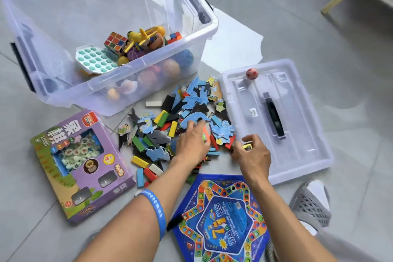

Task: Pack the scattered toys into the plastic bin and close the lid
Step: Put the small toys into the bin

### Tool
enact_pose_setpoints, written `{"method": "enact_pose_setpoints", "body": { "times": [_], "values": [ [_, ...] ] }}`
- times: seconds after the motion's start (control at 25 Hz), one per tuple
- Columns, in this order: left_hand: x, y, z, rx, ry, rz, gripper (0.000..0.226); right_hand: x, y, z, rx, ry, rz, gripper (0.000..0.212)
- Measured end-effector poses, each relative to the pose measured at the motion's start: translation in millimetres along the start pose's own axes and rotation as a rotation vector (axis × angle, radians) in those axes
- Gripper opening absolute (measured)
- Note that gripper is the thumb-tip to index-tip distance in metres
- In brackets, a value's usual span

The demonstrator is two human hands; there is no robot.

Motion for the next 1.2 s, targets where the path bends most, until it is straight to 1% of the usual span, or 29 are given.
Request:
{"method": "enact_pose_setpoints", "body": {
  "times": [0.04,0.08,0.12,0.16,0.2,0.32,0.4,0.48,0.52,0.56,0.6,0.64,0.68,0.72,0.76,0.8,0.84,0.88,0.92,0.96,1.04,1.12,1.16,1.2],
  "values": [
    [11,5,9,0.038,0.111,-0.042,0.064,-3,-2,4,-0.075,-0.11,-0.054,0.03],
    [19,7,12,0.063,0.188,-0.056,0.066,3,-7,8,-0.16,-0.244,-0.159,0.043],
    [22,8,11,0.078,0.23,-0.043,0.066,14,-12,10,-0.229,-0.356,-0.265,0.053],
    [25,9,9,0.084,0.244,-0.027,0.067,23,-17,12,-0.269,-0.441,-0.339,0.056],
    [27,9,7,0.083,0.247,-0.029,0.068,30,-19,14,-0.296,-0.52,-0.363,0.055],
    [35,2,2,0.076,0.3,-0.086,0.065,38,-17,1,-0.409,-0.737,-0.271,0.038],
    [33,-7,4,0.097,0.296,-0.07,0.057,46,-22,-5,-0.515,-0.831,-0.275,0.038],
    [25,-18,5,0.136,0.217,-0.008,0.045,51,-30,-4,-0.546,-0.843,-0.32,0.035],
    [19,-23,2,0.14,0.147,0.013,0.039,47,-31,0,-0.506,-0.789,-0.322,0.029],
    [15,-27,-3,0.121,0.06,0.009,0.035,40,-30,5,-0.432,-0.668,-0.294,0.025],
    [13,-29,-14,0.053,-0.085,-0.04,0.033,30,-27,13,-0.289,-0.461,-0.253,0.024],
    [12,-32,-28,-0.06,-0.334,-0.131,0.033,23,-27,26,-0.065,-0.129,-0.218,0.026],
    [15,-38,-42,-0.197,-0.688,-0.245,0.032,28,-35,36,0.204,0.306,-0.209,0.028],
    [21,-50,-49,-0.308,-1.067,-0.379,0.028,42,-49,31,0.427,0.763,-0.231,0.032],
    [19,-65,-51,-0.381,-1.364,-0.467,0.022,52,-63,8,0.544,1.134,-0.288,0.037],
    [12,-77,-54,-0.41,-1.57,-0.503,0.018,54,-73,-20,0.569,1.382,-0.342,0.045],
    [1,-88,-56,-0.414,-1.73,-0.521,0.016,50,-80,-48,0.544,1.533,-0.392,0.052],
    [-9,-95,-58,-0.407,-1.86,-0.527,0.016,45,-83,-73,0.481,1.631,-0.44,0.057],
    [-20,-101,-62,-0.409,-1.966,-0.517,0.015,40,-88,-96,0.417,1.693,-0.489,0.057],
    [-33,-110,-69,-0.422,-2.041,-0.48,0.016,36,-97,-114,0.395,1.722,-0.508,0.051],
    [-50,-127,-90,-0.489,-2.117,-0.373,0.019,36,-118,-129,0.475,1.729,-0.477,0.04],
    [-59,-147,-111,-0.6,-2.16,-0.239,0.012,40,-141,-139,0.579,1.714,-0.446,0.038],
    [-67,-154,-117,-0.638,-2.169,-0.179,0.009,40,-149,-149,0.603,1.696,-0.443,0.036],
    [-81,-159,-117,-0.651,-2.181,-0.138,0.014,37,-152,-168,0.585,1.676,-0.458,0.034]
  ]
}}
Point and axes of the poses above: each hand's wrist, its own y-axis towards the middle knuckle, its own x-axis out of the palm, z = x × y, the point moved 10 cm from there along y, towards the middle knuckle, and after that the axes turned 11 degrees about -x, right-handed, at the moved point
